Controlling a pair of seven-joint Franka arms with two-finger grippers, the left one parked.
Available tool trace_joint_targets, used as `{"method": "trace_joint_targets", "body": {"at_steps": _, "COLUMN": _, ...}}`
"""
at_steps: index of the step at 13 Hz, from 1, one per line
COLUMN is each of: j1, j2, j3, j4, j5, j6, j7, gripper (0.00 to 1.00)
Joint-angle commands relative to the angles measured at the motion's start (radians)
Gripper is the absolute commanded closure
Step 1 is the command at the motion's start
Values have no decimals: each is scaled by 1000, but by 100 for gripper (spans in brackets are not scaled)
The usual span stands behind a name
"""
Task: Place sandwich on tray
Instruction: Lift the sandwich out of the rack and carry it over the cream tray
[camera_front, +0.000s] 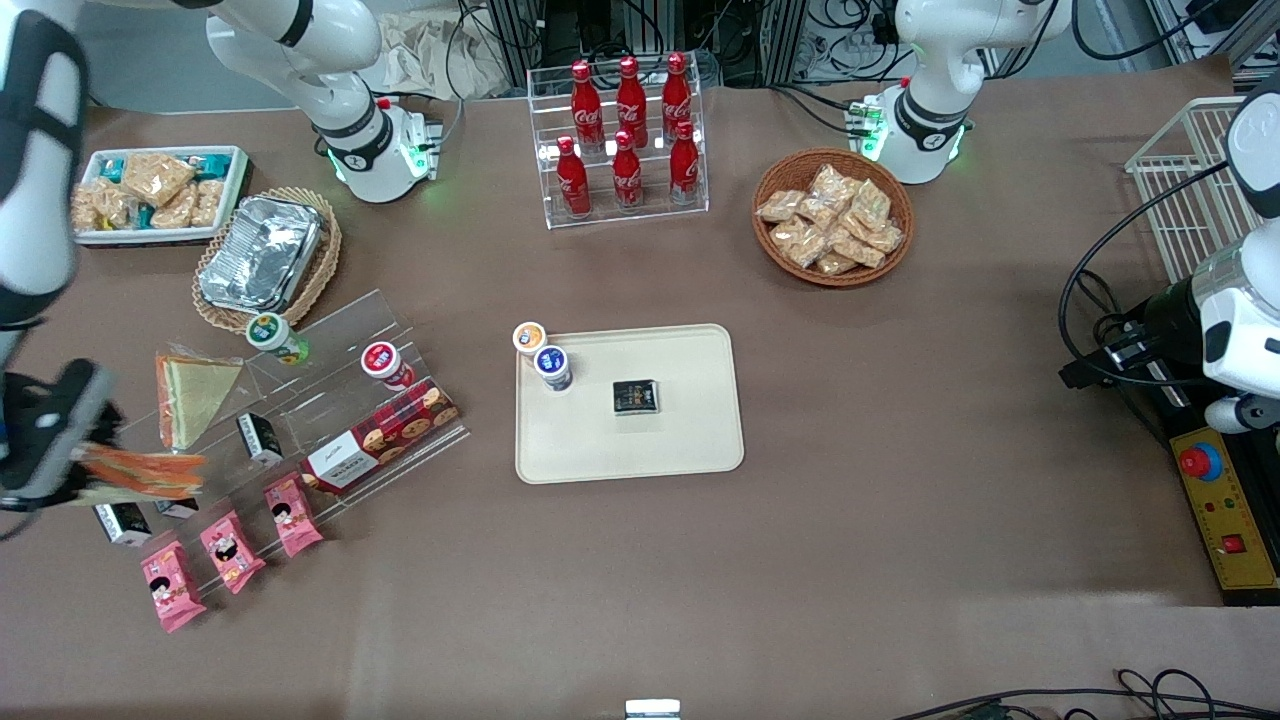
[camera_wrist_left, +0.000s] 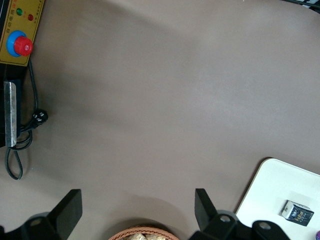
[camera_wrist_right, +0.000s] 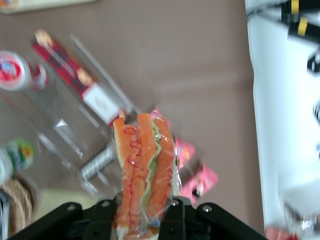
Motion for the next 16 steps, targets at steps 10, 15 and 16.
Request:
{"method": "trace_joint_targets", "body": {"at_steps": 10, "j1": 632, "j2": 234, "j3": -3, "j4": -18, "j5": 40, "j6": 233, "j7": 835, "gripper": 74}}
{"method": "trace_joint_targets", "body": {"at_steps": 15, "j1": 708, "j2": 372, "j3": -3, "j4": -32, "j5": 43, "j6": 436, "j7": 843, "gripper": 73}}
{"method": "trace_joint_targets", "body": {"at_steps": 16, "j1": 708, "j2": 390, "j3": -3, "j4": -33, "j5": 44, "j6": 464, "j7": 860, "gripper": 73}}
